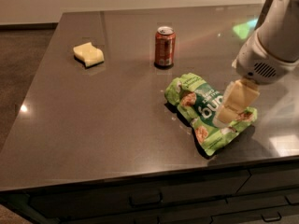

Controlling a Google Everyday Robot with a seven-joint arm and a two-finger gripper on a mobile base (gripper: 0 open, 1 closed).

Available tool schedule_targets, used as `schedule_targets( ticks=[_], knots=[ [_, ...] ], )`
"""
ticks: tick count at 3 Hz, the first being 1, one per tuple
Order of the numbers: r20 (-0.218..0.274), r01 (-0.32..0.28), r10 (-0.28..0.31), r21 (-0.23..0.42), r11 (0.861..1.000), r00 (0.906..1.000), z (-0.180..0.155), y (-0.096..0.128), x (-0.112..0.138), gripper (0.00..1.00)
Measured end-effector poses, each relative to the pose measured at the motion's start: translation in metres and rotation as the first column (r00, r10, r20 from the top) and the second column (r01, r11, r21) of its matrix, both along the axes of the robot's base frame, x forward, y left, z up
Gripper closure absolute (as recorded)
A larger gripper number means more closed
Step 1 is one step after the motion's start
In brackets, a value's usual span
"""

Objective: Pick green rice chip bag

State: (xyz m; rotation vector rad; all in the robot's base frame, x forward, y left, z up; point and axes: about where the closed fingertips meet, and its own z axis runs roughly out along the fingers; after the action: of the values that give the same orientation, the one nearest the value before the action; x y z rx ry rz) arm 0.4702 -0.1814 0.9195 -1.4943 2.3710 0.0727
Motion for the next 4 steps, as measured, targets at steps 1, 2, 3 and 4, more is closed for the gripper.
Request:
schedule_targets(
  ticks=[1,2,3,4],
  knots=[
    [-0.029,0.024,-0.024,0.021,0.999,0.9993,-0.026,0.011,0.002,0.00],
    [-0.036,0.049,-0.048,0.025,0.999,0.9982,-0.046,0.020,0.008,0.00],
    [-0.032,0.082,-0.082,0.012,0.997,0.9961,-0.054,0.025,0.016,0.17],
    [-0.029,0.102,-0.102,-0.001,0.995,0.9944,-0.056,0.028,0.020,0.39]
  ],
)
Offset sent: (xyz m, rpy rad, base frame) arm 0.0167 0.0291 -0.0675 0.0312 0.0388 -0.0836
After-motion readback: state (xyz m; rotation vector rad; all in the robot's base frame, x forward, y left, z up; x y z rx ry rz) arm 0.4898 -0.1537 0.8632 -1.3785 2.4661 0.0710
